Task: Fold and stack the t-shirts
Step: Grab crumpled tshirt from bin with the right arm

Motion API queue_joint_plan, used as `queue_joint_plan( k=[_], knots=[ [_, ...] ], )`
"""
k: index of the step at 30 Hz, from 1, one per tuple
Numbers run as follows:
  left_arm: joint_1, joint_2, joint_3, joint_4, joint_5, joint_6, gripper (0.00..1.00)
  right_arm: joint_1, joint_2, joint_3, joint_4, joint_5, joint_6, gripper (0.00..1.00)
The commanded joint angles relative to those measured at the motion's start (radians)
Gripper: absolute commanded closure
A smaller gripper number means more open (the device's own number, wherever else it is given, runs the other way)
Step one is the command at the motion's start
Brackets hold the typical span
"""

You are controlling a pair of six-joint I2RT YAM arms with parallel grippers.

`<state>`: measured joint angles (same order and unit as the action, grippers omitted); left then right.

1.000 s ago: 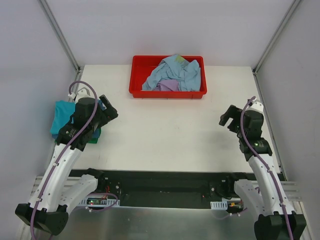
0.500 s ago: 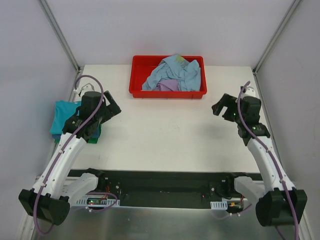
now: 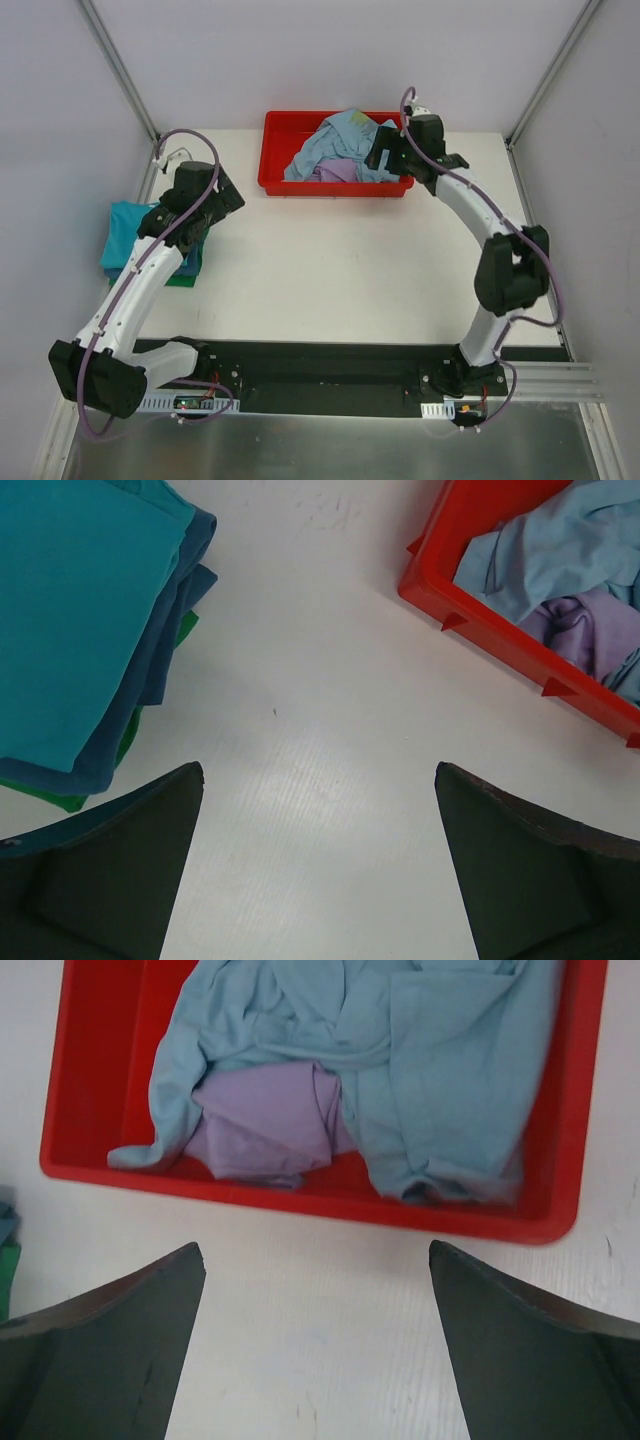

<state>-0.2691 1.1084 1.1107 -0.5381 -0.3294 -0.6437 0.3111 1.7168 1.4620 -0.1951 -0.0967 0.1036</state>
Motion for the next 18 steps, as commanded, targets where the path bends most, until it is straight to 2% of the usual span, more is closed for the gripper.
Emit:
queue_joint_plan(
  k=[1,4,9,13,16,18],
  knots=[
    [-0.005,0.059,0.070,0.032,-0.031,0.036,0.01,0.022,0.212,0.252,-0.044,0.090,0.008,0.04],
    [-0.005,0.090,0.077,0.032,-0.048,0.038,0.01,0.028,0.384,0.421,-0.046,0.179,0.027,0.04],
    [-0.005,0.129,0.097,0.032,-0.071,0.042,0.01,0.026,0.617,0.690,-0.050,0.173,0.062,0.04],
    [-0.005,0.168,0.116,0.041,-0.022,0.085,0.01,0.020,0.768,0.865,-0.018,0.150,0.096,0.01],
    [-0.004,0.191,0.124,0.040,-0.013,0.093,0.01,0.017,0.842,0.925,0.011,0.134,0.117,0.11],
    [-0.004,0.194,0.130,0.041,-0.023,0.104,0.01,0.014,0.863,0.923,0.025,0.117,0.146,0.26]
  ],
)
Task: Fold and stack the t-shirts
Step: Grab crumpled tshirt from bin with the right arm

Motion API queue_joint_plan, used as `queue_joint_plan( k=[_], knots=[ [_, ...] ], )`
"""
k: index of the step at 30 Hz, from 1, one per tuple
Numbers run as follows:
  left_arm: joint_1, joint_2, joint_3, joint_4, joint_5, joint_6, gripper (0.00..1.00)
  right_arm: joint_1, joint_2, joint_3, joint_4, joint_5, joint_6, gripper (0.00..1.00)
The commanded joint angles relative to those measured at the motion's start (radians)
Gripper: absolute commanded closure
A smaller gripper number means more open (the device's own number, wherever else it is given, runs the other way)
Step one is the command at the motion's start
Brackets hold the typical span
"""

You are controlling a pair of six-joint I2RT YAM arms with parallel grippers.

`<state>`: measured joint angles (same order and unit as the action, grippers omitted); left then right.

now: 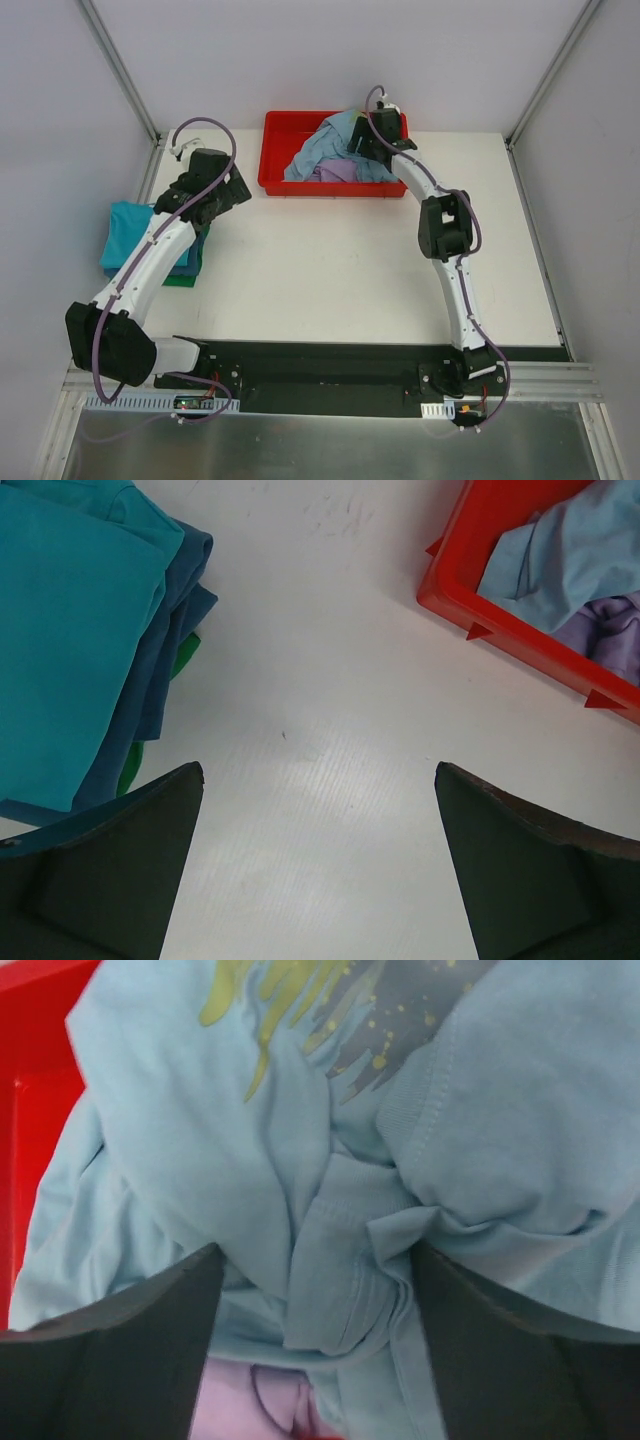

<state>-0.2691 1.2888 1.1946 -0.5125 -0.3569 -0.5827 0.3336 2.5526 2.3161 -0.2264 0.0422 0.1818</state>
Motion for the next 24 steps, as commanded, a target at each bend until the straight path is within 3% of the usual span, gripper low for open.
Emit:
queue_joint_plan(
  k=[1,5,13,24],
  knots=[
    [-0.004,0.015,0.048,0.016,-0.002,0.043,0.01,-0.008,0.031,0.063,0.061,-0.027,0.077,0.34],
    [-0.001,0.018,0.056,0.016,-0.005,0.044,0.01,-0.013,0.024,0.040,0.099,0.007,0.093,0.69],
    [-0.001,0.012,0.057,0.016,0.006,0.044,0.01,-0.048,-0.058,0.062,0.148,0.031,0.079,0.99],
    [-0.001,-0.062,0.036,0.014,0.101,0.027,0.01,-0.056,-0.348,0.037,0.102,-0.031,-0.082,0.99]
  ],
)
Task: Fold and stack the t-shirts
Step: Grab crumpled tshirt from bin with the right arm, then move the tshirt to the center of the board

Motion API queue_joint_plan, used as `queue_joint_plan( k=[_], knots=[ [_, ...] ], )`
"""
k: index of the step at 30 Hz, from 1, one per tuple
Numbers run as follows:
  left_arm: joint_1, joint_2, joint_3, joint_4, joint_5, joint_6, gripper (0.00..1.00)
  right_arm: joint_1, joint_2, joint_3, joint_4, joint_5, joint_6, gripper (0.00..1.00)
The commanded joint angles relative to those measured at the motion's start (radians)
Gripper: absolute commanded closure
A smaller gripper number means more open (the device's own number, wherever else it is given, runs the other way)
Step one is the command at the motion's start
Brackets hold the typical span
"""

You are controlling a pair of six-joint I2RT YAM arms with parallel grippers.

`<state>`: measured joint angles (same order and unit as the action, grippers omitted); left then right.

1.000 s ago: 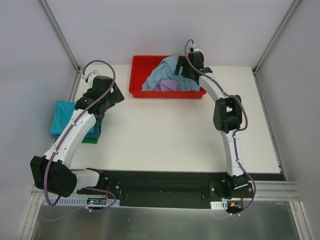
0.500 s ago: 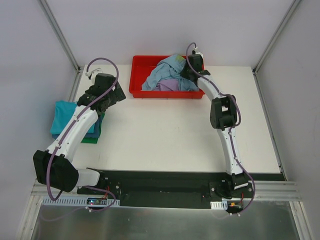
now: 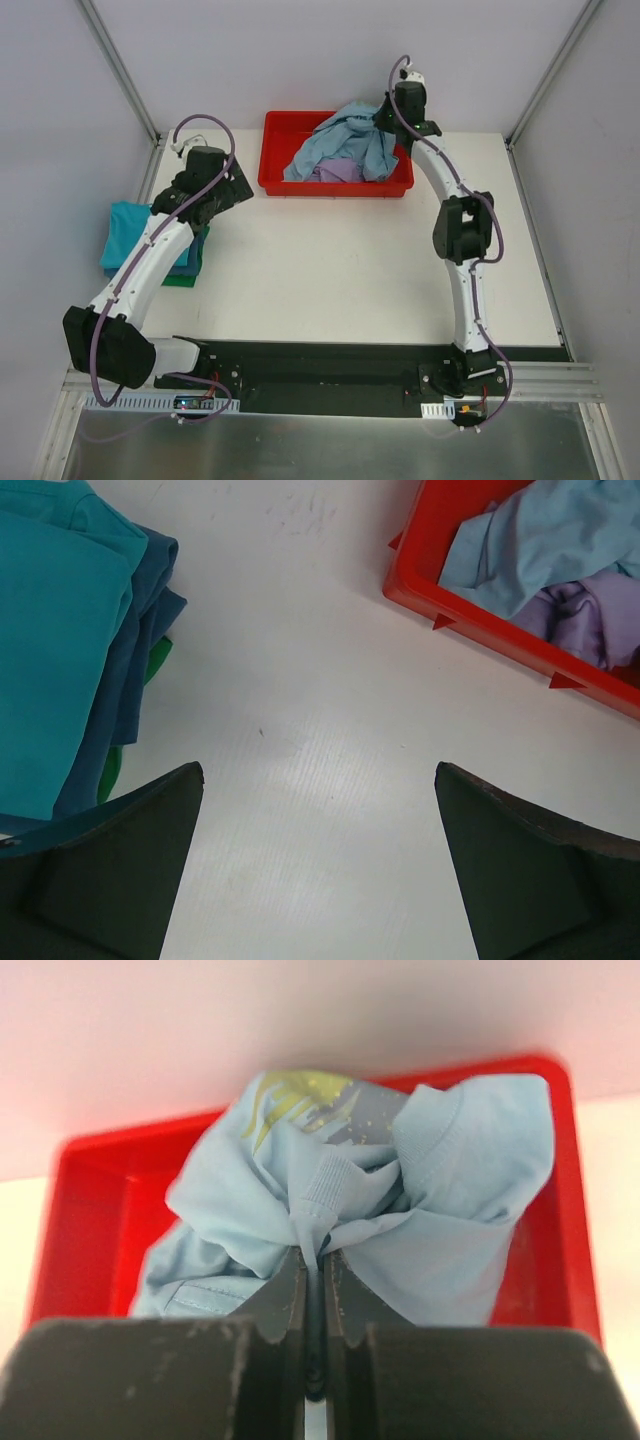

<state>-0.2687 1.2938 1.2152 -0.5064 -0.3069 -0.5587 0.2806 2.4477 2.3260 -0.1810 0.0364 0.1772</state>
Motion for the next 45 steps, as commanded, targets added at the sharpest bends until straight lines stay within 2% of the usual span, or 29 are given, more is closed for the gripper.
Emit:
queue_joint_plan(
  k=[1,8,17,22,24,26,29,32,34,35,36,37,39,40,42,45],
  knots=[
    [-0.001,-0.074,0.011,0.008,0.066,0.002,0.01,0.002,-0.275,0.021,0.040,-0.062,-0.084,0.99],
    [-0.001,-0.157,-0.071,0.012,0.158,-0.076,0.01,0.104,-0.490,-0.079,-0.057,-0.070,-0.245,0.99],
    [-0.001,-0.339,-0.238,0.011,0.281,-0.161,0.01,0.305,-0.691,-0.082,-0.129,-0.043,-0.260,0.99],
    [-0.001,-0.451,-0.338,0.009,0.305,-0.199,0.01,0.448,-0.763,-0.112,-0.103,0.127,-0.300,0.99],
    [-0.001,-0.487,-0.359,-0.004,0.305,-0.214,0.01,0.517,-0.792,-0.146,-0.101,0.262,-0.334,0.99],
    [-0.001,-0.520,-0.371,-0.023,0.305,-0.222,0.01,0.543,-0.820,-0.192,-0.130,0.403,-0.285,0.99],
    [-0.001,-0.556,-0.385,-0.053,0.296,-0.237,0.01,0.543,-0.906,-0.371,-0.152,0.561,-0.182,0.99],
    [-0.001,-0.568,-0.396,-0.069,0.301,-0.241,0.01,0.525,-1.018,-0.644,-0.155,0.661,-0.073,0.99],
    [-0.001,-0.562,-0.410,-0.072,0.305,-0.237,0.01,0.468,-1.108,-0.874,-0.184,0.668,0.038,0.98],
    [-0.001,-0.547,-0.417,-0.075,0.305,-0.236,0.01,0.425,-1.139,-0.977,-0.210,0.643,0.094,0.95],
    [-0.001,-0.532,-0.424,-0.076,0.333,-0.233,0.01,0.366,-1.162,-1.078,-0.233,0.602,0.154,0.89],
    [-0.003,-0.515,-0.431,-0.077,0.351,-0.231,0.01,0.311,-1.182,-1.158,-0.254,0.549,0.195,0.73],
    [-0.003,-0.470,-0.444,-0.076,0.387,-0.230,0.01,0.188,-1.216,-1.289,-0.268,0.450,0.228,0.30],
    [-0.003,-0.443,-0.444,-0.075,0.405,-0.222,0.01,0.152,-1.231,-1.329,-0.285,0.430,0.229,0.19],
    [-0.006,-0.381,-0.441,-0.073,0.451,-0.198,0.01,0.117,-1.282,-1.366,-0.307,0.453,0.179,0.03],
    [-0.047,-0.282,-0.434,-0.061,0.517,-0.162,0.01,0.101,-1.367,-1.390,-0.336,0.535,0.079,0.04]
  ],
)
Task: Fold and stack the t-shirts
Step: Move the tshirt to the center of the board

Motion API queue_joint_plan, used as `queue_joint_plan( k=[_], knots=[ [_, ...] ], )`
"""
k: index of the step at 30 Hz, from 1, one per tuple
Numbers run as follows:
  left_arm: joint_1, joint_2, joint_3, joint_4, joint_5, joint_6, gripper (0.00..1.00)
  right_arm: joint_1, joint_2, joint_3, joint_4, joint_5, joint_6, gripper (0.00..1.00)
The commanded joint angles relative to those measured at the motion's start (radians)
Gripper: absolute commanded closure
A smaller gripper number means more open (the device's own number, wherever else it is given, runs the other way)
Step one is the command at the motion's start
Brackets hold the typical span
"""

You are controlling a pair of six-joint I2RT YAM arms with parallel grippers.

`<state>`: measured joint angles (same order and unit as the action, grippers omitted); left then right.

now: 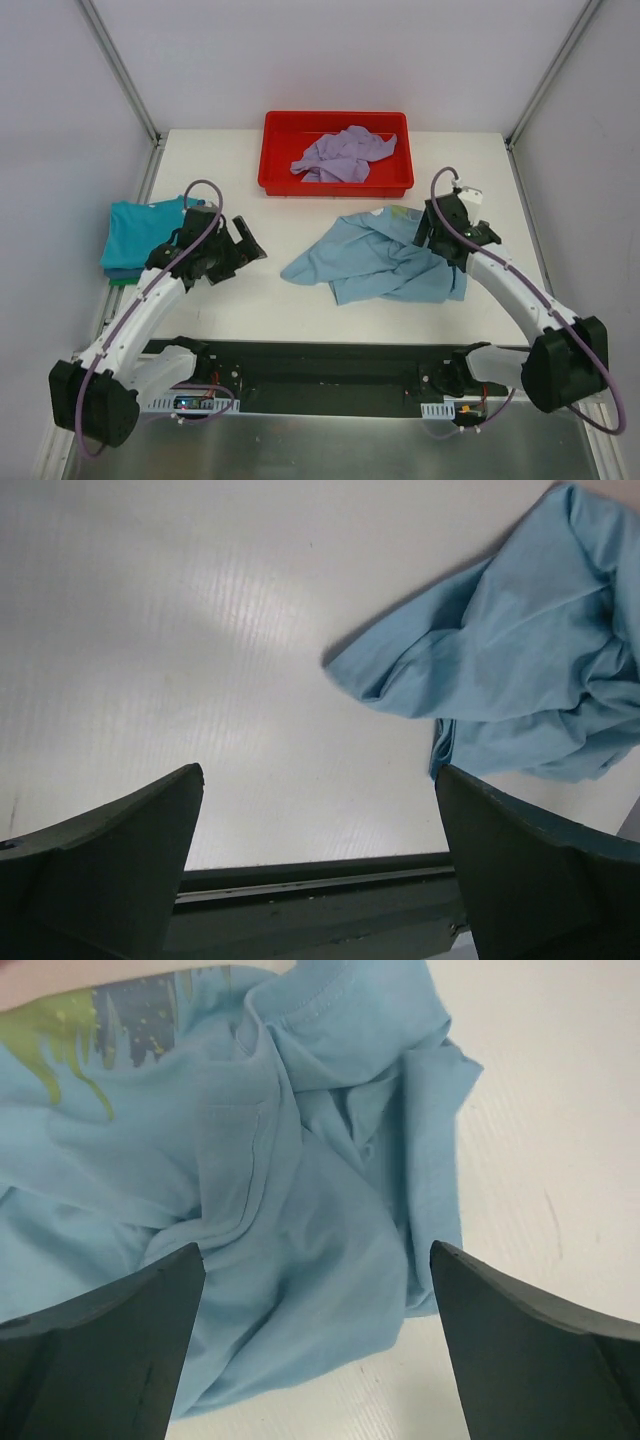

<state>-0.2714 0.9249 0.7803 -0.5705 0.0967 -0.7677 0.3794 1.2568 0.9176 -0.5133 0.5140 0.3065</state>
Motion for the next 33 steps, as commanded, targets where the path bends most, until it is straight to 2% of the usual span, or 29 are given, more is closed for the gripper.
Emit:
queue_joint_plan(
  k=[1,5,8,13,17,20,28,30,33],
  knots=[
    [-0.073,0.116,0.002,0.009,0.109,0.051,0.01,-0.002,-0.204,0.007,-0.007,0.072,-0.070,0.04],
    [-0.201,0.224,0.019,0.041,0.067,0.051,0.01,-0.030,-0.299,-0.046,-0.004,0.038,-0.130,0.04],
    [-0.238,0.330,0.039,0.090,0.070,0.065,0.01,-0.031,-0.347,-0.078,0.007,-0.014,-0.204,0.04],
    [-0.249,0.482,0.099,0.113,0.049,0.082,0.14,-0.036,-0.402,-0.140,0.025,-0.051,-0.210,0.04],
    [-0.256,0.575,0.146,0.113,0.017,0.079,0.20,-0.039,-0.421,-0.166,0.032,-0.084,-0.196,0.04],
    [-0.259,0.640,0.177,0.113,0.028,0.076,0.29,-0.039,-0.421,-0.180,0.036,-0.051,-0.159,0.04],
    [-0.279,0.808,0.261,0.113,-0.003,0.054,0.33,-0.043,-0.395,-0.177,0.071,-0.065,-0.149,0.04],
    [-0.279,0.842,0.286,0.113,-0.021,0.059,0.35,-0.045,-0.389,-0.177,0.073,-0.071,-0.142,0.04],
    [-0.279,0.882,0.321,0.112,-0.032,0.064,0.45,-0.048,-0.373,-0.180,0.073,-0.089,-0.133,0.04]
  ],
)
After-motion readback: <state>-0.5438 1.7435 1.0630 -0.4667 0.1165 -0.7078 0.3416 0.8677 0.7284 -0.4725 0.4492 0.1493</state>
